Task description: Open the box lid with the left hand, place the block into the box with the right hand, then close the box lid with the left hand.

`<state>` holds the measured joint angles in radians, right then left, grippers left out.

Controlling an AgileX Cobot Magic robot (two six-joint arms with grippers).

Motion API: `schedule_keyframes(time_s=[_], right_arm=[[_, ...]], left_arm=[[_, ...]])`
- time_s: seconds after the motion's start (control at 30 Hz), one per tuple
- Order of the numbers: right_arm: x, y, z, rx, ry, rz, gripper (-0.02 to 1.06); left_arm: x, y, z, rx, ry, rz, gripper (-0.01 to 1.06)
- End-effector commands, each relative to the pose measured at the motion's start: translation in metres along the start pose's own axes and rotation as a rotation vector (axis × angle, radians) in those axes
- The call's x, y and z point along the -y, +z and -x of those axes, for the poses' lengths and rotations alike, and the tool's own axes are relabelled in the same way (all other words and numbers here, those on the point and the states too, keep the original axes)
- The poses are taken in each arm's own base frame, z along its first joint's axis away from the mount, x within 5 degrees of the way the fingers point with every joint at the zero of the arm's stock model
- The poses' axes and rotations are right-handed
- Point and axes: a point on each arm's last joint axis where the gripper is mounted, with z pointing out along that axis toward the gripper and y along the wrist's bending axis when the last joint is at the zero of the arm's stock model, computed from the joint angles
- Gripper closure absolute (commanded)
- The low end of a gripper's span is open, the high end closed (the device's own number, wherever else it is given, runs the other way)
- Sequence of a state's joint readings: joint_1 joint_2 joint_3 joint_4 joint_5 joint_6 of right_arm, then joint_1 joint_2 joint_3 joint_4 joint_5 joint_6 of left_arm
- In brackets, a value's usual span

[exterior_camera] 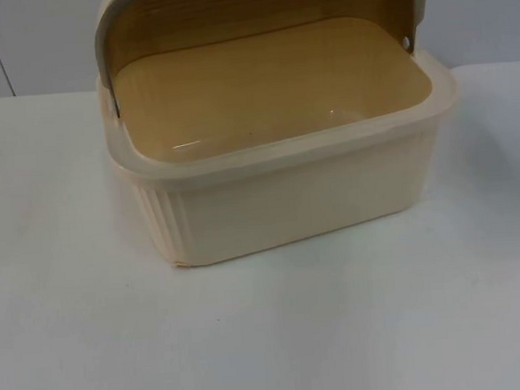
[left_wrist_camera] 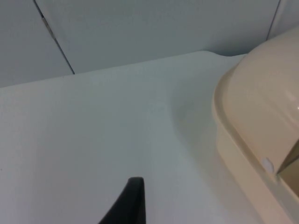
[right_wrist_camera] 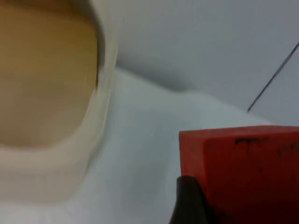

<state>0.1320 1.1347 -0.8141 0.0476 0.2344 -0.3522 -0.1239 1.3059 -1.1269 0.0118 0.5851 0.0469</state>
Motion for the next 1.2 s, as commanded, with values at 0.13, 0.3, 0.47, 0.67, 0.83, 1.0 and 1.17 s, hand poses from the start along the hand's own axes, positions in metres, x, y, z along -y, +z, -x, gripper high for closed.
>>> schedule_keyframes(time_s=[0.13, 0.3, 0.47, 0.67, 0.83, 1.0, 1.17], right_arm=[[-0.018, -0.01, 0.018, 0.128, 0.019, 0.055, 1.04], [-0.046, -0.013, 0.035, 0.261, -0.027, 0.137, 1.04], [-0.076, 0.005, 0.036, 0.279, -0.061, 0.219, 1.04], [-0.09, 0.038, 0.025, 0.232, -0.024, 0.233, 1.04], [-0.103, 0.085, 0.011, 0.21, 0.012, 0.209, 1.04], [-0.111, 0.112, 0.012, 0.178, 0.007, 0.214, 1.04], [-0.117, 0.132, 0.017, 0.165, 0.012, 0.217, 1.04]], left_arm=[[0.002, -0.001, 0.004, 0.029, 0.004, -0.004, 0.0], [0.002, -0.001, 0.004, 0.029, 0.004, -0.004, 0.0], [0.002, -0.001, 0.004, 0.027, 0.004, -0.004, 0.0], [0.002, -0.001, 0.004, 0.027, 0.004, -0.004, 0.0], [0.002, -0.001, 0.004, 0.027, 0.002, -0.005, 0.0], [0.002, -0.001, 0.004, 0.027, 0.002, -0.005, 0.0], [0.002, -0.001, 0.005, 0.035, 0.002, -0.004, 0.0]])
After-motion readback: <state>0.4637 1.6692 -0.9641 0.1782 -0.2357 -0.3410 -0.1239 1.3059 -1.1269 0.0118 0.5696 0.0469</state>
